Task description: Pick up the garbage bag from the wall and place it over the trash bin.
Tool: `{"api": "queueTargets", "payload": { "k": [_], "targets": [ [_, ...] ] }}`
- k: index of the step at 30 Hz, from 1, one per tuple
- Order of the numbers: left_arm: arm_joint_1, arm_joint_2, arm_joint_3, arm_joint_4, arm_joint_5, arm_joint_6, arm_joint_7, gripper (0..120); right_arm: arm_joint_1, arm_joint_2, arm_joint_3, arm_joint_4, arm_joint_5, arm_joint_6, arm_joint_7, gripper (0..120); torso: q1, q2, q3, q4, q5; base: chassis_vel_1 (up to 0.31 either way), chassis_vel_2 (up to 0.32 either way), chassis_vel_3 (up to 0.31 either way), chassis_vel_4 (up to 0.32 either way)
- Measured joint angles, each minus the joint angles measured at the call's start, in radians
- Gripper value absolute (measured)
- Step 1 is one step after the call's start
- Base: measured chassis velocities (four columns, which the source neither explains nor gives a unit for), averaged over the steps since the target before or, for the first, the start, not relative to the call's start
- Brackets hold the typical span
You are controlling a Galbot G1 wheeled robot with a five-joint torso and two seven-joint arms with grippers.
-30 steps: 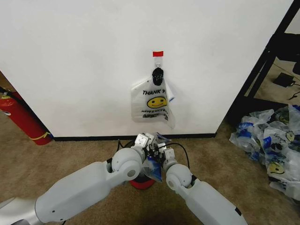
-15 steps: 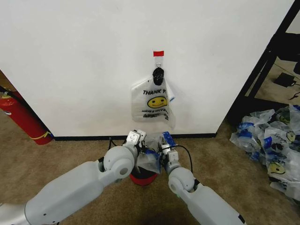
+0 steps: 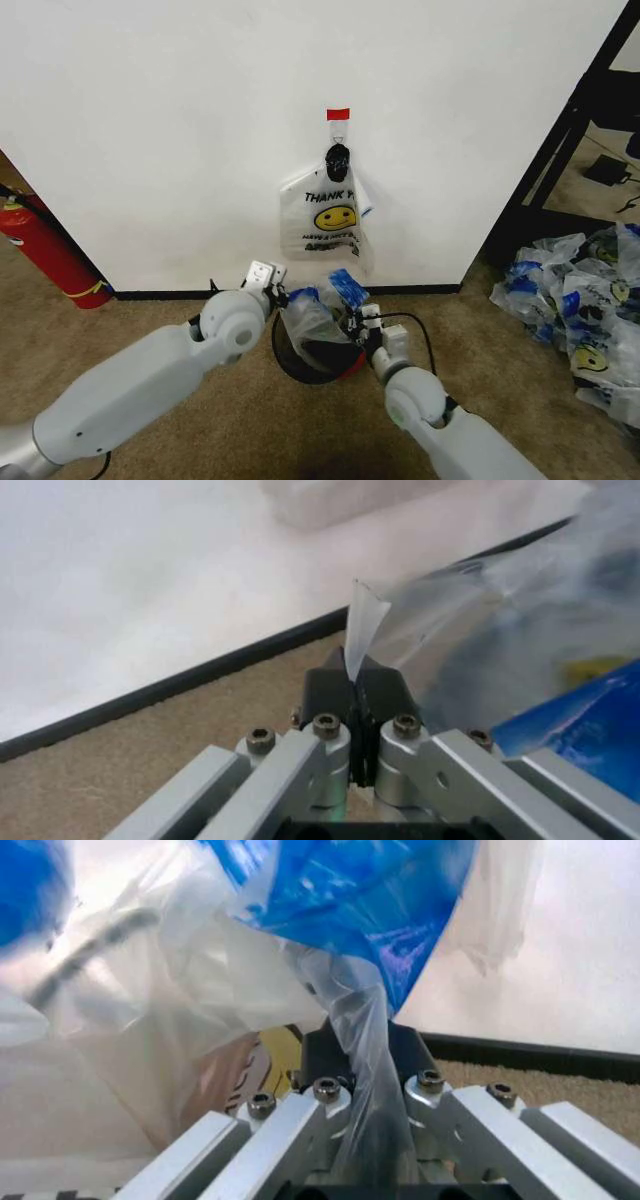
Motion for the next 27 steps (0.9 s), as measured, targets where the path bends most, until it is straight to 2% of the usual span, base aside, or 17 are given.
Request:
{"api": "queueTargets", "payload": {
  "k": [5,9,19,21,27],
  "targets": [
    [0.014,0.027,-0.013,-0.001,-0.003,0.0,0.007,0,-0.03,0.004,0.04,0.012,0.047,0.024,-0.019,1,0.0,0.0,0.0,0.0003,-0.0003,0.0,0.0,0.0,0.0],
    [0.045,0.044,-0.059,-0.002,-0.014,0.0,0.01,0,-0.059,0.028,0.078,0.023,0.097,0.04,-0.032,1,0.0,0.0,0.0,0.0003,-0.0004,0.0,0.0,0.0,0.0],
    [0.083,0.098,-0.126,-0.006,-0.042,0.001,0.049,0,-0.114,0.036,0.114,0.041,0.093,0.1,-0.124,1,0.0,0.0,0.0,0.0001,-0.0002,0.0,0.0,0.0,0.0],
    [0.121,0.115,-0.16,-0.013,-0.043,0.001,0.074,0,-0.131,0.036,0.13,0.06,0.107,0.12,-0.169,1,0.0,0.0,0.0,0.0006,-0.0006,0.0,0.0,0.0,0.0],
    [0.217,0.15,-0.252,-0.033,-0.049,0.001,0.123,0,-0.154,0.024,0.155,0.08,0.14,0.152,-0.238,1,0.0,0.0,0.0,-0.0004,-0.0006,0.0,0.0,0.0,0.0]
  ]
}}
